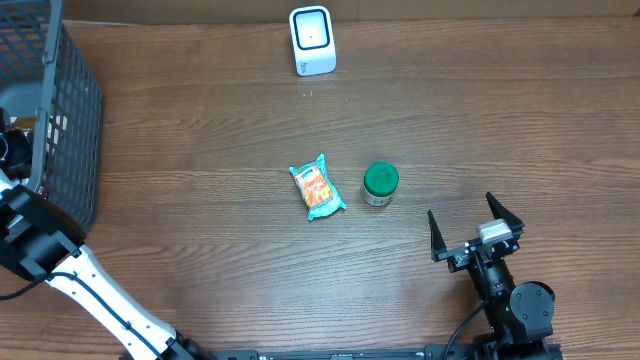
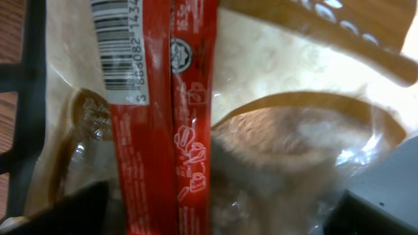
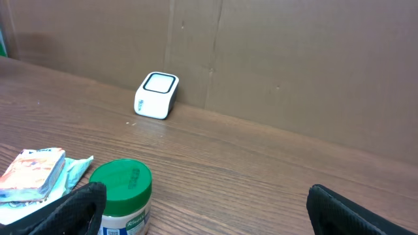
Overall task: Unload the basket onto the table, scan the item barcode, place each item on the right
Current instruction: 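Grasp the brown snack bag with red stick in the basket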
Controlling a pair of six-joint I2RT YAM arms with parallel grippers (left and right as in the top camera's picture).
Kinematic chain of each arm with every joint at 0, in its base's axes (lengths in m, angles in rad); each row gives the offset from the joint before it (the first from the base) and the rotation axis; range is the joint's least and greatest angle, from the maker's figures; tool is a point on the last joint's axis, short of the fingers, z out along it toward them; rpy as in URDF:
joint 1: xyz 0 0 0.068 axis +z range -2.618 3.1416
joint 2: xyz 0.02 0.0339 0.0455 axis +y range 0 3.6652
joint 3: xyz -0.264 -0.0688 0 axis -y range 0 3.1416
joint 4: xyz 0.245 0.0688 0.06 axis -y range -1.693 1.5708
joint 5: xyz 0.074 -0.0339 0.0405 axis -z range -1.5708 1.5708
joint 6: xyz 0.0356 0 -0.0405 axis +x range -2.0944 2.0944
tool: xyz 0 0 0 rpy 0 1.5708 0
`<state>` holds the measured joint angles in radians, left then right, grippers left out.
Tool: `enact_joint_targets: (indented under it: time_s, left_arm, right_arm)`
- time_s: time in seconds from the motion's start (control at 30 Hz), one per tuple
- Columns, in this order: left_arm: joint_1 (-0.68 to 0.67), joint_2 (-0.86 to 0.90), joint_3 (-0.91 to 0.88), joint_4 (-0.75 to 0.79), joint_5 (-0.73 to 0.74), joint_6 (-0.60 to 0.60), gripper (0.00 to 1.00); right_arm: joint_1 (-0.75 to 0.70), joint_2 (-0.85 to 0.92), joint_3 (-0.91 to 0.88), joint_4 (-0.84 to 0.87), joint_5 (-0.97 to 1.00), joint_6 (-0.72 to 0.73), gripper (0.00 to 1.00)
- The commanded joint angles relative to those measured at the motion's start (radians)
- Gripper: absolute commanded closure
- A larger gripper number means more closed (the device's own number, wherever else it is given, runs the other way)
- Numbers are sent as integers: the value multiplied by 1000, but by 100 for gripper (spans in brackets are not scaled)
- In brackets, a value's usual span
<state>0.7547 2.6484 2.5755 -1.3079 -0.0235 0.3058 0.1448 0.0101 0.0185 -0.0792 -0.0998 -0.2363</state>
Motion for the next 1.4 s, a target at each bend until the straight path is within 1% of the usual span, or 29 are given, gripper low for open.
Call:
enact_joint_targets:
  time_s: [0.0, 0.03, 0.07, 0.13, 0.27, 0.3, 0.33, 0.43, 0.67, 0.7, 0.9, 0.93, 1.0, 1.1, 1.17, 1.27, 1.33, 1.37]
  left_arm:
    - [6, 47, -16, -3, 76, 15, 49]
    - [5, 46, -16, -6, 77, 12, 55]
    - [4, 46, -16, -11, 77, 8, 64]
    - [4, 46, -14, -18, 86, 4, 70]
    - [3, 17, -14, -29, 110, -48, 81]
    - [2, -5, -13, -29, 122, -53, 90]
    - [2, -21, -13, -28, 136, -53, 96]
    - [1, -86, -13, -19, 155, -72, 96]
    - [-3, -307, -13, 20, 154, -149, 96]
    - [-4, -364, -13, 31, 154, -171, 96]
    - [-14, -540, -13, 41, 156, -267, 96]
    - [-25, -609, -13, 40, 181, -309, 96]
    - [-43, -673, -14, 31, 219, -347, 96]
    - [-87, -740, -14, -13, 219, -374, 96]
    - [-129, -776, -14, -67, 212, -388, 96]
    - [-198, -808, -14, -200, 188, -393, 96]
    - [-249, -810, -14, -317, 184, -419, 96]
    - [-261, -810, -15, -343, 184, -423, 96]
  right_arm:
    - [0, -7, -11, 5, 1, 0, 0]
    - [0, -7, -11, 5, 1, 0, 0]
    - [0, -7, -11, 5, 1, 0, 0]
    - [0, -7, -11, 5, 1, 0, 0]
    - [0, -7, -11, 5, 1, 0, 0]
    - [0, -7, -11, 5, 1, 0, 0]
    - [0, -7, -11, 5, 1, 0, 0]
    - [0, -7, -11, 5, 1, 0, 0]
    - [0, -7, -11, 5, 1, 0, 0]
    - [0, -7, -11, 5, 1, 0, 0]
    - [0, -7, -11, 5, 1, 0, 0]
    - [0, -7, -11, 5, 1, 0, 0]
    - [0, -7, -11, 5, 1, 0, 0]
    - [0, -7, -11, 5, 1, 0, 0]
    - [0, -7, -11, 5, 1, 0, 0]
    - [0, -7, -11, 5, 1, 0, 0]
    - [0, -7, -11, 5, 1, 0, 0]
    - [0, -7, -11, 5, 1, 0, 0]
